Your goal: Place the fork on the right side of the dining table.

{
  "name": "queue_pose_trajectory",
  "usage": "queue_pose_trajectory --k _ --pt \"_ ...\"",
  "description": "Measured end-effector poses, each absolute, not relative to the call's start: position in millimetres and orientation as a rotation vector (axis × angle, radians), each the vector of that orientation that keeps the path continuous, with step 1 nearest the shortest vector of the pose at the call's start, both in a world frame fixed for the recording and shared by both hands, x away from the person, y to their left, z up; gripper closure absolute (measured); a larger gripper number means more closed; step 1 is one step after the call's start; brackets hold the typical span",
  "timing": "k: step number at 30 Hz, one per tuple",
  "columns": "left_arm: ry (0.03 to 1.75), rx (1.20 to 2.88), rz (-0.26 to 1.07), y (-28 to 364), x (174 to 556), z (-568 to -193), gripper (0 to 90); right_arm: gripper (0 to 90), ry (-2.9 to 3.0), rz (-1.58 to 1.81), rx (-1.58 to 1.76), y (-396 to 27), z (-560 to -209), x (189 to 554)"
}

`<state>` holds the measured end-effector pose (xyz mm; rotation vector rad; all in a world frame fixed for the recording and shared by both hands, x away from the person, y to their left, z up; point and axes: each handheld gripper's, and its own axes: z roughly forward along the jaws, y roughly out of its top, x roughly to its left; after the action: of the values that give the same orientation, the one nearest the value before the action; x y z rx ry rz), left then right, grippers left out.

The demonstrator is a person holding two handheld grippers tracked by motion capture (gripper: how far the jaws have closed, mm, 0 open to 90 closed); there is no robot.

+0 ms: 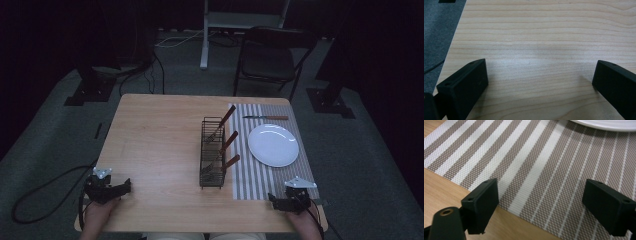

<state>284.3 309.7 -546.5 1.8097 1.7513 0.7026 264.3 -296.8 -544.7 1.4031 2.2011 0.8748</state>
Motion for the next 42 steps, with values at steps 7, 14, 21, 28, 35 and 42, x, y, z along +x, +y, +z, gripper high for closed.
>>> queue_pose_trajectory --k 7,14,21,28,35,42 --pt "1.749 1.811 0.703 309.8 284.1 -546.6 0.5 13.5 2.198 0.865 1.407 -297.6 -544.7 263.9" --pt "1.749 1.810 0.703 309.9 284.1 -546.7 0.5 13.4 2.207 0.842 1.431 -296.0 -543.1 265.5" --pt "1.749 1.810 0.703 309.9 284.1 -546.7 0.5 15.3 2.228 0.817 1.431 -294.2 -540.4 266.9" --pt "1.749 1.811 0.703 309.9 284.1 -546.6 0.5 17.6 2.265 0.817 1.425 -290.9 -535.5 269.1" --pt "1.749 1.810 0.703 309.9 284.1 -546.7 0.5 17.6 2.285 0.862 1.396 -281.9 -527.7 273.0" --pt "1.748 1.814 0.703 310.0 284.1 -546.6 0.5 17.7 2.310 0.923 1.376 -273.7 -519.6 278.1"
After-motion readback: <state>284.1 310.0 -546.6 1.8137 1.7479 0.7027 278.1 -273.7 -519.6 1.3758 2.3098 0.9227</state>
